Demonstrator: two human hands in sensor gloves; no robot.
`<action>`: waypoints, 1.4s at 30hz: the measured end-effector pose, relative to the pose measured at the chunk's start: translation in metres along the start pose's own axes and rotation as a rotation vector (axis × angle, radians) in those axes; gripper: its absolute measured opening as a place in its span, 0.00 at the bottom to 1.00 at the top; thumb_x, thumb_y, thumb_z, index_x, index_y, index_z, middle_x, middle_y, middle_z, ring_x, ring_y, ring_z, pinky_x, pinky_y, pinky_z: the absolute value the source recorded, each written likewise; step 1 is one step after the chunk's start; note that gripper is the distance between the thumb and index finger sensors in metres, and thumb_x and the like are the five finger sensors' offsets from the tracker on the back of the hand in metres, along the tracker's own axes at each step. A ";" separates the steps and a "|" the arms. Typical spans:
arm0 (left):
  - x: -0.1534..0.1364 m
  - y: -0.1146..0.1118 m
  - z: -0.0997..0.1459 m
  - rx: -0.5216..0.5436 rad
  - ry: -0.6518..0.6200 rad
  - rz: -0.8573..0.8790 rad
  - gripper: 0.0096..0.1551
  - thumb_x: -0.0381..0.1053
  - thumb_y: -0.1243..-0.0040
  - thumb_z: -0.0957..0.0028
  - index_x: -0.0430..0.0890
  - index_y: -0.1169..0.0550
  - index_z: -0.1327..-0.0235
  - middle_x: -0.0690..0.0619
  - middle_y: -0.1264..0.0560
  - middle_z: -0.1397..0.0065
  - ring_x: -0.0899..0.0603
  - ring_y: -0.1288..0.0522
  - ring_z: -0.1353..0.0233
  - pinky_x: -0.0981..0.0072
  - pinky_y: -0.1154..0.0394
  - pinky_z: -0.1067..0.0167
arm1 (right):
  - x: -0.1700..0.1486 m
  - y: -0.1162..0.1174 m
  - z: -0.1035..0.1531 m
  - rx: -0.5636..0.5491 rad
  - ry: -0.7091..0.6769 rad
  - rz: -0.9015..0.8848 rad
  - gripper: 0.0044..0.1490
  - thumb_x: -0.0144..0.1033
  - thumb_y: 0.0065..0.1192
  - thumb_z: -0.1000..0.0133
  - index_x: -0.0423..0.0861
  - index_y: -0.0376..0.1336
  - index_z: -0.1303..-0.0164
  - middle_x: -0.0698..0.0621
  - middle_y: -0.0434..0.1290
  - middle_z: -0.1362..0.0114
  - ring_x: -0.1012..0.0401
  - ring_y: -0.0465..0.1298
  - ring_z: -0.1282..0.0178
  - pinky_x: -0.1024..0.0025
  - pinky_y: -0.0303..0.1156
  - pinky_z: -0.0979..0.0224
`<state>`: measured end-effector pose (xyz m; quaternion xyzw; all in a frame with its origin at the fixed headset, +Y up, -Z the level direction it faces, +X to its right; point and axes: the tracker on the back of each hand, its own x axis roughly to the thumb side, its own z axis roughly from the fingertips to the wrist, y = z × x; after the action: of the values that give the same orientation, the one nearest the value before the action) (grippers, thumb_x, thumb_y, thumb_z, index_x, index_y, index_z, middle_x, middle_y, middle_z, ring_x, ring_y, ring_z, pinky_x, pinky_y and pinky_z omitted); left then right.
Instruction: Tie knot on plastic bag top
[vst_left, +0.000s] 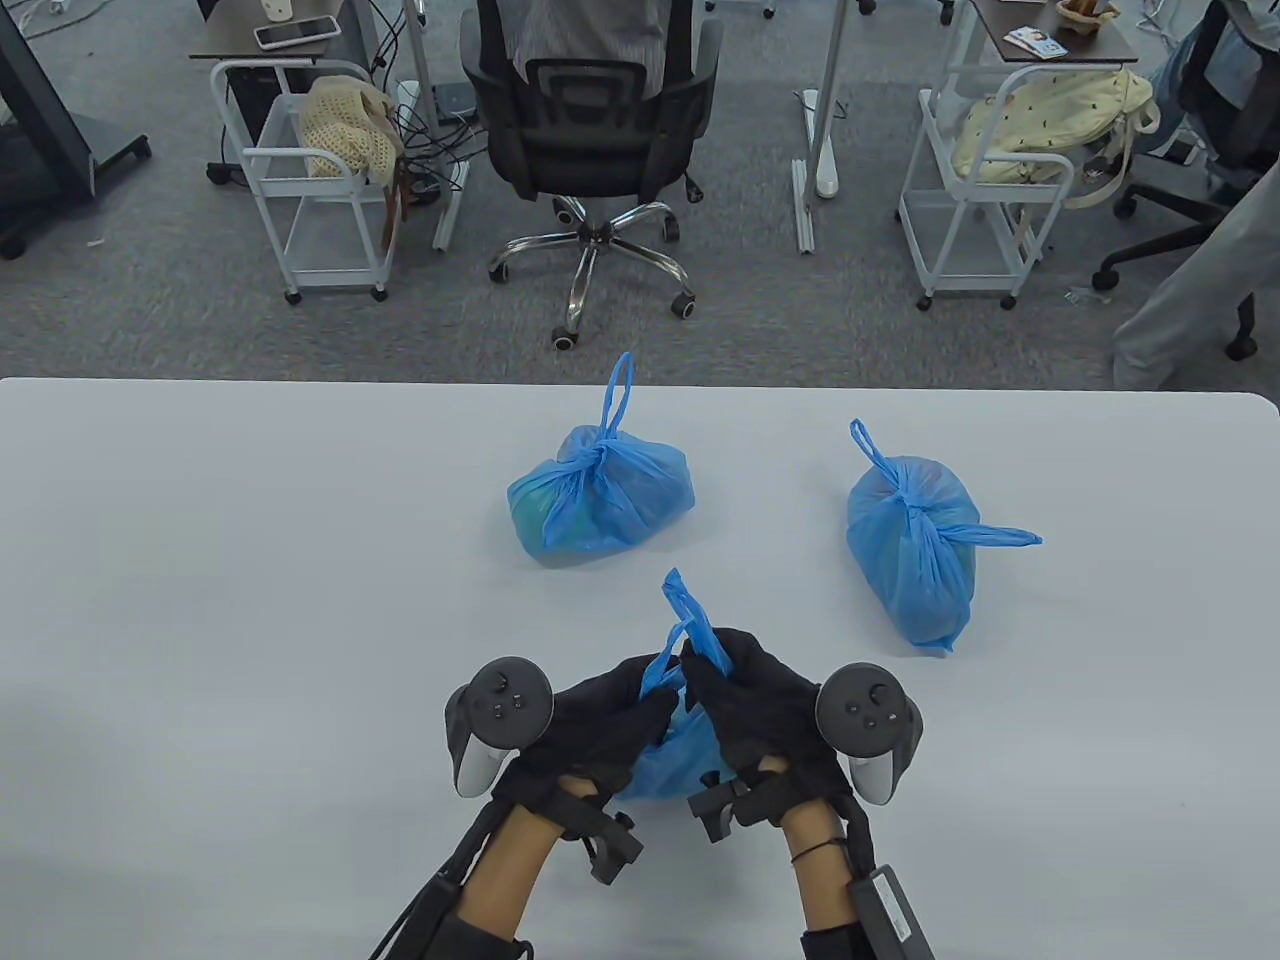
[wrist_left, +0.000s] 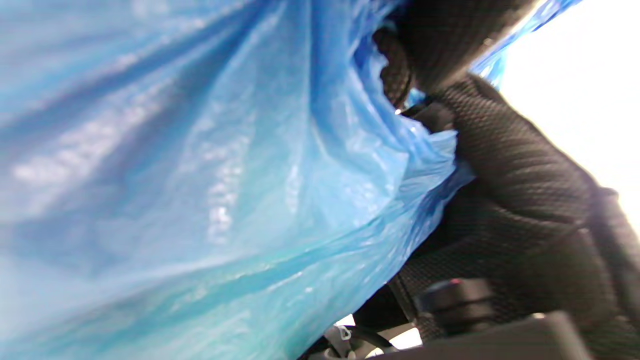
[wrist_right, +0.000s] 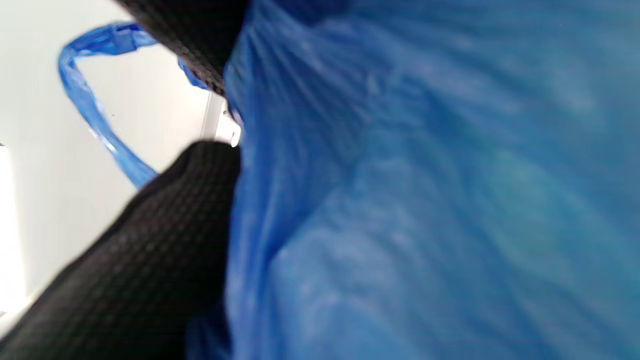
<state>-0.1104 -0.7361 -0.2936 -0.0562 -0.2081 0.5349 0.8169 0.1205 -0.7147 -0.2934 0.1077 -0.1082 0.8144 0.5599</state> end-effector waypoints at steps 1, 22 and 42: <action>0.001 -0.001 0.000 0.013 0.007 -0.010 0.24 0.58 0.47 0.41 0.52 0.23 0.34 0.59 0.14 0.58 0.46 0.17 0.42 0.31 0.35 0.30 | -0.002 -0.001 0.000 -0.003 0.005 0.031 0.24 0.38 0.68 0.46 0.40 0.71 0.45 0.53 0.82 0.61 0.53 0.84 0.57 0.38 0.72 0.42; -0.017 0.011 0.000 -0.057 0.047 0.181 0.40 0.59 0.43 0.42 0.49 0.41 0.20 0.59 0.20 0.50 0.46 0.19 0.42 0.30 0.36 0.30 | 0.027 0.020 0.007 0.048 -0.280 0.300 0.22 0.35 0.64 0.45 0.43 0.72 0.43 0.51 0.82 0.60 0.51 0.84 0.56 0.37 0.72 0.42; -0.005 0.012 0.006 0.177 0.002 0.064 0.27 0.61 0.51 0.40 0.55 0.23 0.33 0.61 0.14 0.72 0.49 0.13 0.57 0.37 0.28 0.35 | 0.049 0.046 0.021 0.023 -0.527 0.837 0.21 0.37 0.68 0.47 0.45 0.73 0.45 0.51 0.84 0.61 0.51 0.85 0.57 0.38 0.73 0.43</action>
<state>-0.1247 -0.7361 -0.2932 0.0092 -0.1574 0.5770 0.8014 0.0617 -0.6931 -0.2613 0.2635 -0.2709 0.9156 0.1372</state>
